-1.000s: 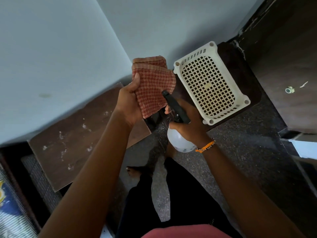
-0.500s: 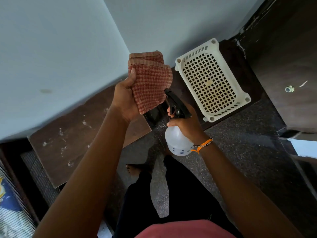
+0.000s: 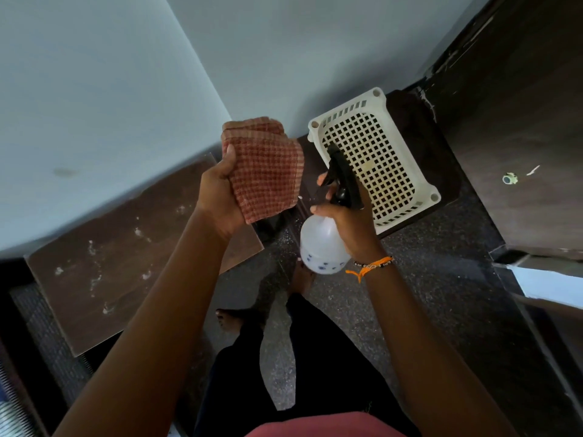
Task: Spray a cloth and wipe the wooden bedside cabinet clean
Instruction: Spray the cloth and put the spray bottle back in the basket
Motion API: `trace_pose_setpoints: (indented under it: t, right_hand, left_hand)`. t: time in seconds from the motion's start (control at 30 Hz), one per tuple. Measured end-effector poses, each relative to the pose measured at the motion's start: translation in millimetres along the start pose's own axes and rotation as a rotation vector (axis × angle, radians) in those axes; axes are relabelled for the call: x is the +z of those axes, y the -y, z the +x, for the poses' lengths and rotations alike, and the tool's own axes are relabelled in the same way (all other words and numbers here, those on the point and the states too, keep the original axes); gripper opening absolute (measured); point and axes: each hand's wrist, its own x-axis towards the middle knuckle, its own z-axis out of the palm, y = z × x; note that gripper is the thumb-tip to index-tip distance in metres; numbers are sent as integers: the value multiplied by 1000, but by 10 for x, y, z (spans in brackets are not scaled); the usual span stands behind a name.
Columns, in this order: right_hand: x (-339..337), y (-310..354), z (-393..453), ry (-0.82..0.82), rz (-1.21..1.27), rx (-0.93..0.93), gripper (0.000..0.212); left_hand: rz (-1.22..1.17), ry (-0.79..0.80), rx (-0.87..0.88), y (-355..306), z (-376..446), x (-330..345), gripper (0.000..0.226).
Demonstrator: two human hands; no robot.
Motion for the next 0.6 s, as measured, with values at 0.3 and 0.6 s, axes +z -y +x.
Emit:
trace_pose_setpoints:
  t: [0.3,0.6]
  right_hand:
    - [-260,329,753,-250,-280,-413,42]
    - [-381,101,1288,-265,-211,-248,43]
  left_hand:
    - [-39,-108,-101,235,-27,21,40]
    - [96,-35,-191,347,83,67,31]
